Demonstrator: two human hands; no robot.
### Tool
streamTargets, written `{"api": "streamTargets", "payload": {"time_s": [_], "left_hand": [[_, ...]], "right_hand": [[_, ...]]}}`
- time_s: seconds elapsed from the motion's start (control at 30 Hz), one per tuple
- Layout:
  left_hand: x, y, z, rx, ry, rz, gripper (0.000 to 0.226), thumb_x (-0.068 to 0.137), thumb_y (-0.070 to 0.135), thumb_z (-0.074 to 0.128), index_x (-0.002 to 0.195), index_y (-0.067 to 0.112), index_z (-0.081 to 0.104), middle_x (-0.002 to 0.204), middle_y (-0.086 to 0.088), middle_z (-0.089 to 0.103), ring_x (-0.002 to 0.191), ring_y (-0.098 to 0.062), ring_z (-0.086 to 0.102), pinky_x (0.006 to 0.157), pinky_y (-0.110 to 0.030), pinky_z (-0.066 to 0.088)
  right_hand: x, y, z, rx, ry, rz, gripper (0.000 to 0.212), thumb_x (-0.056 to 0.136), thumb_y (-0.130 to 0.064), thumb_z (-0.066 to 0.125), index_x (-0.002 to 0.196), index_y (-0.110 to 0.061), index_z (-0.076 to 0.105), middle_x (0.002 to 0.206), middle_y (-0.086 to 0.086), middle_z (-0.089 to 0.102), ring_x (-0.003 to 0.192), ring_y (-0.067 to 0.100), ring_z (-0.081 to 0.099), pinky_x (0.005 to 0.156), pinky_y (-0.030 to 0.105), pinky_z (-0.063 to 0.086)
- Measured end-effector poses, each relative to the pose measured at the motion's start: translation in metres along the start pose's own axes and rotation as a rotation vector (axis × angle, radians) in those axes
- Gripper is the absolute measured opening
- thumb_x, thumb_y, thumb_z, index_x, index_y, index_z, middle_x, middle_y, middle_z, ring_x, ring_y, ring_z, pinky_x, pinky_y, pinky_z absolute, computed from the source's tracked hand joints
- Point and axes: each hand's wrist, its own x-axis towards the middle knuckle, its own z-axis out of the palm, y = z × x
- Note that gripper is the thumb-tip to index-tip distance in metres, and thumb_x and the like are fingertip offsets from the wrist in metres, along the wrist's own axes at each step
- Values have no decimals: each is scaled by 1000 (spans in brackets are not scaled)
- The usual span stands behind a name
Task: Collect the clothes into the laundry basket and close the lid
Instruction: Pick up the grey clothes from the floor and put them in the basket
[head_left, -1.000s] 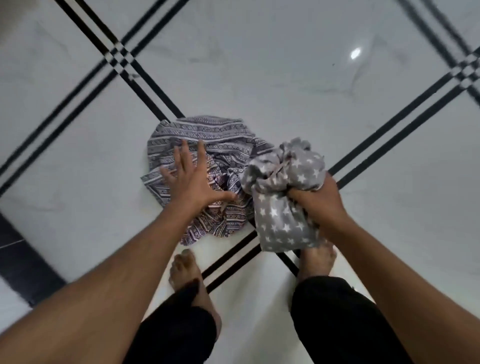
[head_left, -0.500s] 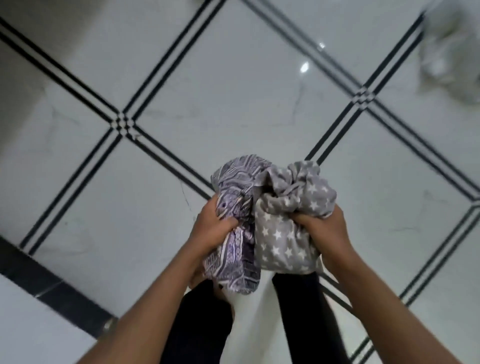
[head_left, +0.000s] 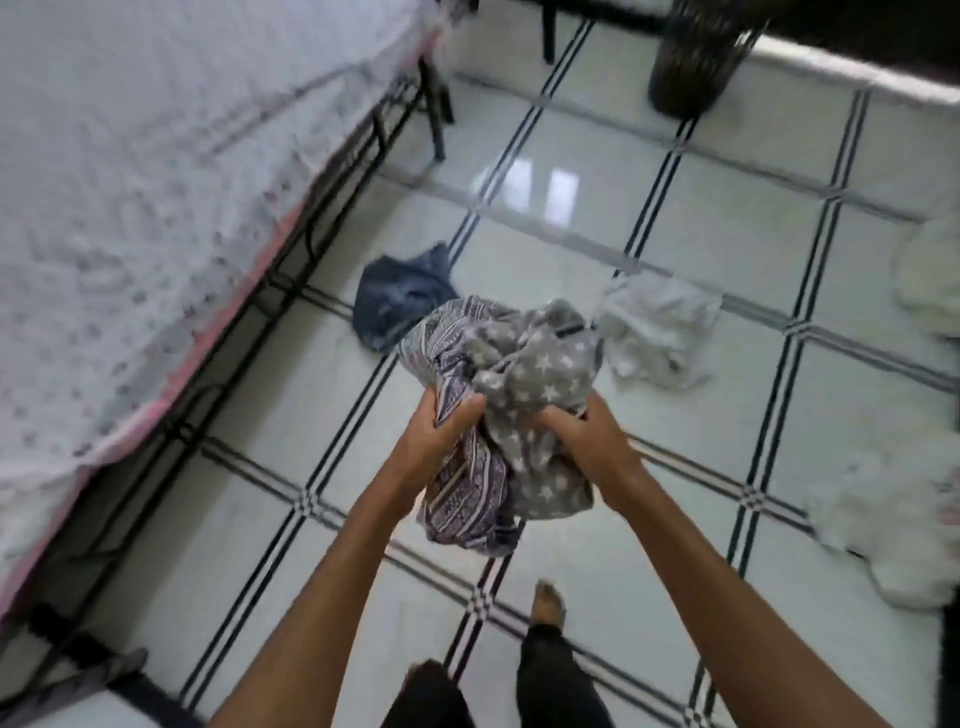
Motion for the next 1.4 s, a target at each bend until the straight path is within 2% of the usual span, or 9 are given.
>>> {"api": "streamTargets", "payload": {"time_s": [0.1, 0.17, 0.27, 0.4, 0.57, 0.73, 0.97, 1.23, 1.4], "left_hand": [[31, 55, 30, 77, -56, 45, 103, 68, 77, 72, 152, 29, 35, 146, 2, 58, 130, -17, 61, 108, -44, 50], [57, 86, 46, 121, -64, 33, 112, 59, 82, 74, 150, 29, 36, 141, 1, 61, 123, -17, 64, 103, -41, 54], [112, 130, 62, 99, 32, 84, 96, 56, 73, 83, 136, 30, 53, 127, 0, 71, 111, -15, 71, 96, -38, 59], [211, 179, 61, 105, 202, 175, 65, 53, 55, 88, 110, 29, 72, 104, 2, 79, 95, -16, 76, 87, -43, 62], [338, 252, 53, 181, 109, 189, 77, 47, 65, 91, 110, 26, 73, 104, 2, 79, 97, -19, 76, 89, -50, 60], [458, 342, 80, 256, 17, 224, 69, 53, 58, 89, 112, 27, 70, 105, 4, 79, 97, -16, 75, 88, -50, 60], [641, 449, 143, 296, -8, 291, 78, 49, 59, 88, 116, 24, 68, 106, 4, 78, 96, -17, 75, 89, -49, 60], [838, 563, 220, 350, -17, 274, 80, 49, 59, 90, 118, 25, 68, 108, 4, 78, 97, -17, 75, 87, -49, 61], [959, 601, 260, 388, -15, 226, 80, 51, 57, 90, 119, 22, 66, 107, 1, 77, 95, -18, 75, 84, -49, 62]], "right_hand": [[22, -58, -39, 57, -101, -44, 31, 85, -36, 55, 107, -17, 66, 99, 4, 74, 90, 15, 71, 79, 30, 57], [43, -91, -57, 94, -124, -57, 29, 92, -42, 48, 102, -22, 67, 103, 4, 73, 97, 18, 70, 82, 30, 55], [90, -132, -75, 183, -177, -67, 33, 103, -36, 41, 120, -23, 66, 115, 5, 74, 106, 17, 71, 91, 35, 59], [177, -177, -91, 184, -161, -97, 43, 93, -48, 46, 134, -41, 57, 136, 2, 65, 126, 17, 62, 108, 44, 50], [273, -250, -134, 127, 2, -61, 27, 103, -41, 46, 127, -43, 57, 125, -3, 69, 109, 12, 68, 71, 20, 53], [369, -311, -197, -98, 298, -121, 38, 85, -45, 61, 123, -42, 58, 116, -3, 72, 104, 15, 70, 90, 48, 59], [534, -359, -320, -252, 619, -95, 20, 90, -25, 62, 108, -28, 69, 95, -6, 73, 92, 19, 71, 84, 37, 58], [712, -409, -480, -301, 722, 24, 16, 92, -28, 60, 99, -22, 73, 95, 2, 77, 90, 26, 71, 79, 41, 58], [820, -431, -551, -248, 767, 73, 25, 97, -35, 51, 89, -20, 68, 87, -3, 74, 79, 21, 66, 63, 29, 44]]}}
